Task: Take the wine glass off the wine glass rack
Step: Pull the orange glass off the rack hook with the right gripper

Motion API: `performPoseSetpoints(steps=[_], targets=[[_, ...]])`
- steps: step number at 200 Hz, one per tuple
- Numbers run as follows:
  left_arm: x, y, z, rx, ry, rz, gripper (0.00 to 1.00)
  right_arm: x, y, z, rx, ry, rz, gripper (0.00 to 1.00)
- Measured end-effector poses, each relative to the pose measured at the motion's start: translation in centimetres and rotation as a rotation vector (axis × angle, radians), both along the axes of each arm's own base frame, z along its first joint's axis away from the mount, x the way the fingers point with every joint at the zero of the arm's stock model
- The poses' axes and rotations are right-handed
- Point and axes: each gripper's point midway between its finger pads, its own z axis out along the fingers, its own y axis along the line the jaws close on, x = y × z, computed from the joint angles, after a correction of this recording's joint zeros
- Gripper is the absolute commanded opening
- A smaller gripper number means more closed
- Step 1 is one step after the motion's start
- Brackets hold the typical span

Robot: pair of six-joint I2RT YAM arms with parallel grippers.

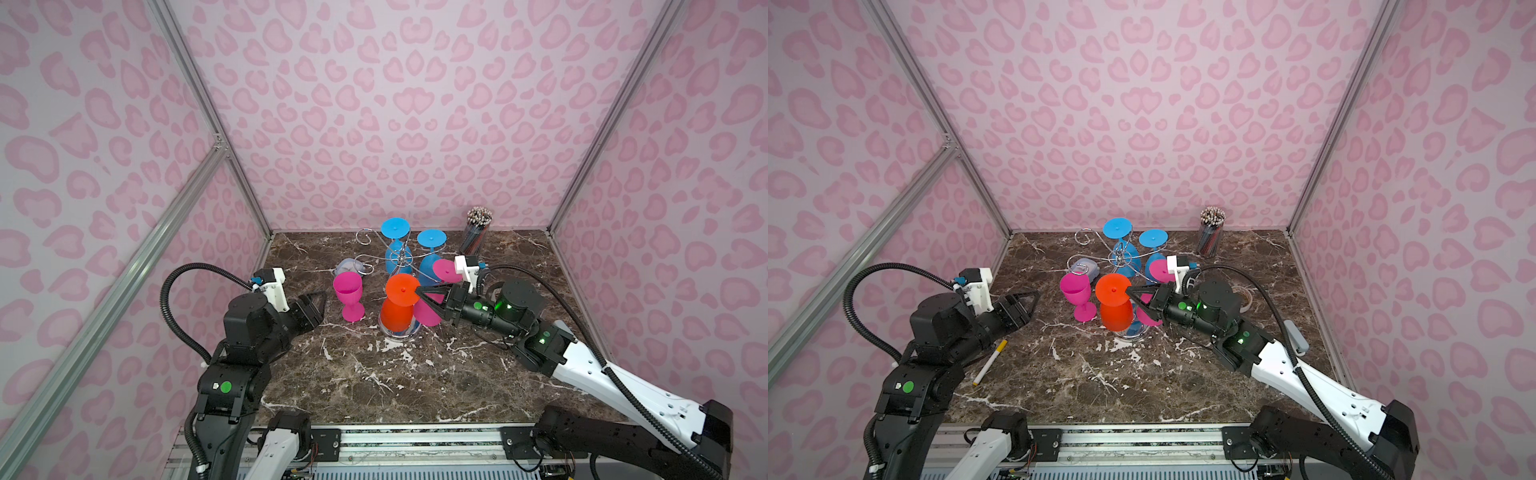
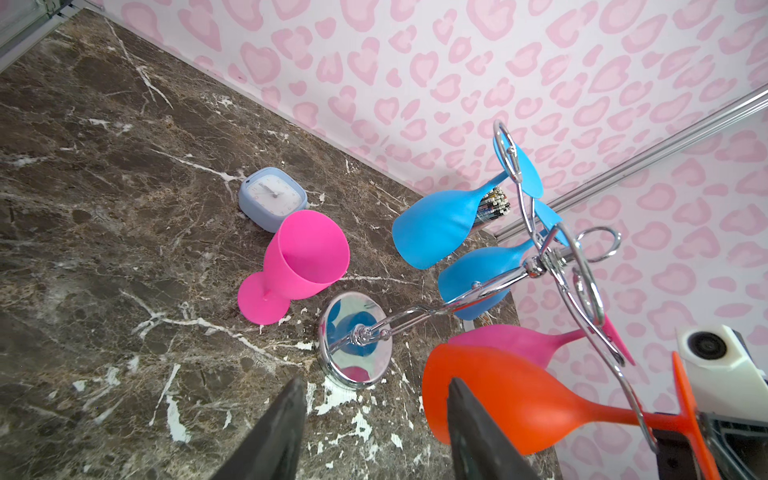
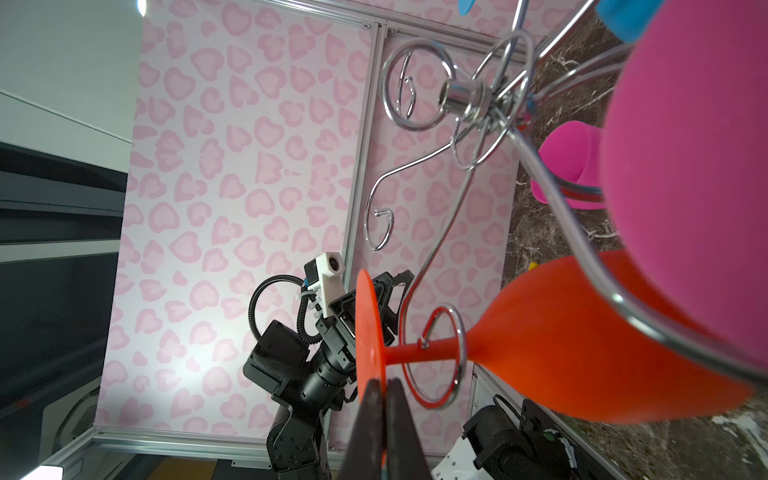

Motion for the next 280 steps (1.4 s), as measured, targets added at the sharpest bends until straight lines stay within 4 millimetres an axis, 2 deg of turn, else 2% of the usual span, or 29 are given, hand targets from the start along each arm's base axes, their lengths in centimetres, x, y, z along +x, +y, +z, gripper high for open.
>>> performPoseSetpoints(steps=[34, 59, 115, 193, 280], targets=[[0.0, 0.1, 0.0, 0.006, -0.003, 0.001, 0.57, 0.3, 0.4, 0.2, 0.0, -0.002, -0.001, 0.0], [0.0, 0.1, 0.0, 0.008, -0.004, 0.004, 0.57, 0.5, 0.6, 1.1, 0.006, -0.03, -0.008, 0.0], [-0.1, 0.2, 0.1, 0.013, -0.011, 0.006, 0.57, 1.7, 0.0, 1.7, 0.015, -0.052, -0.088, 0.0], [-0.2, 0.3, 0.2, 0.018, -0.015, 0.008, 0.57, 2.4, -2.8, 1.2, 0.022, -0.05, -0.229, 0.0], [-0.2, 0.3, 0.2, 0.018, -0.015, 0.007, 0.57, 1.4, -5.5, 1.1, 0.043, -0.031, -0.289, 0.0]])
